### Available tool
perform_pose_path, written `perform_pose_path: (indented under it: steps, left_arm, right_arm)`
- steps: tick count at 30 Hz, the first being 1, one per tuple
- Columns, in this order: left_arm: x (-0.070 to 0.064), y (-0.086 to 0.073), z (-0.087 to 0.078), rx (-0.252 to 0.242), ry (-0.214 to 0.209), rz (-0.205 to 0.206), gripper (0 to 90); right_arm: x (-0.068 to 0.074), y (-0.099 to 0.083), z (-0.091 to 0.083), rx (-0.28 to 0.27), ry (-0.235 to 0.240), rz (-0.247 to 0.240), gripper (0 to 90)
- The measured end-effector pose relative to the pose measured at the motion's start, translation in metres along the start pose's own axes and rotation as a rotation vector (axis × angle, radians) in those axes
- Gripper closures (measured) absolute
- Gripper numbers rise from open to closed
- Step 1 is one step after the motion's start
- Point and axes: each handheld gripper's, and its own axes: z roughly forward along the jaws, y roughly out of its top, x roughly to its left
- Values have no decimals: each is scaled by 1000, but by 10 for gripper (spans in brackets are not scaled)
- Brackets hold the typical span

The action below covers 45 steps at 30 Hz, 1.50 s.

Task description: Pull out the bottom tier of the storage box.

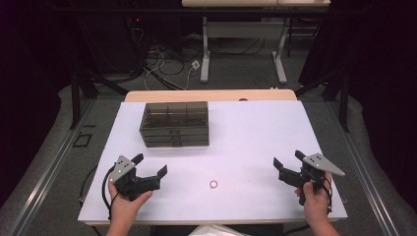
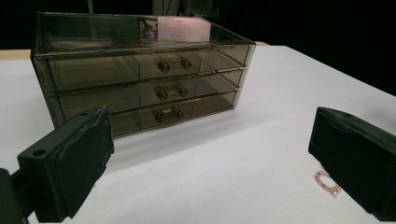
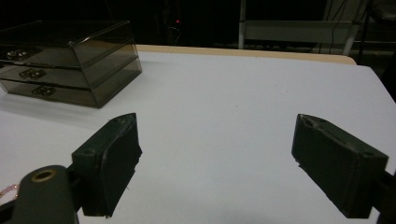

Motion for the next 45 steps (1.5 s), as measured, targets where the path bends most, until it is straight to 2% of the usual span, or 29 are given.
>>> perform_pose_path:
  steps: [1,3,13,14,15,19,28,31,38,45]
  left_arm:
    - [0,0,0,1,0,-3,3]
    - [-2,-1,1,5,-6,-5,2]
    - [1,-3,3,17,-26,-25,2]
    - [1,-4,3,20,-27,-26,2]
    - [0,-4,4,29,-31,-32,2]
    - [0,-4,6,43,-36,-39,2]
    - [-3,-1,18,83,-52,-96,8]
    - [-2,1,22,106,-61,-137,8]
    - [0,8,28,107,-63,-171,10]
    - [1,12,31,114,-57,-174,19]
  right_arm:
    - [-1,-1,0,12,-7,18,146]
    - [-3,-2,0,9,-12,23,146]
    - [-5,-4,3,22,-18,28,146]
    - [-5,-5,7,-24,-24,33,146]
    - [-6,-5,4,21,-17,38,146]
    - [-6,-5,4,22,-14,42,146]
    - [-4,-7,1,29,-25,33,146]
    - [-5,-7,2,31,-22,46,146]
    - [-5,-8,4,33,-21,41,146]
    - [-5,-9,4,32,-22,37,147]
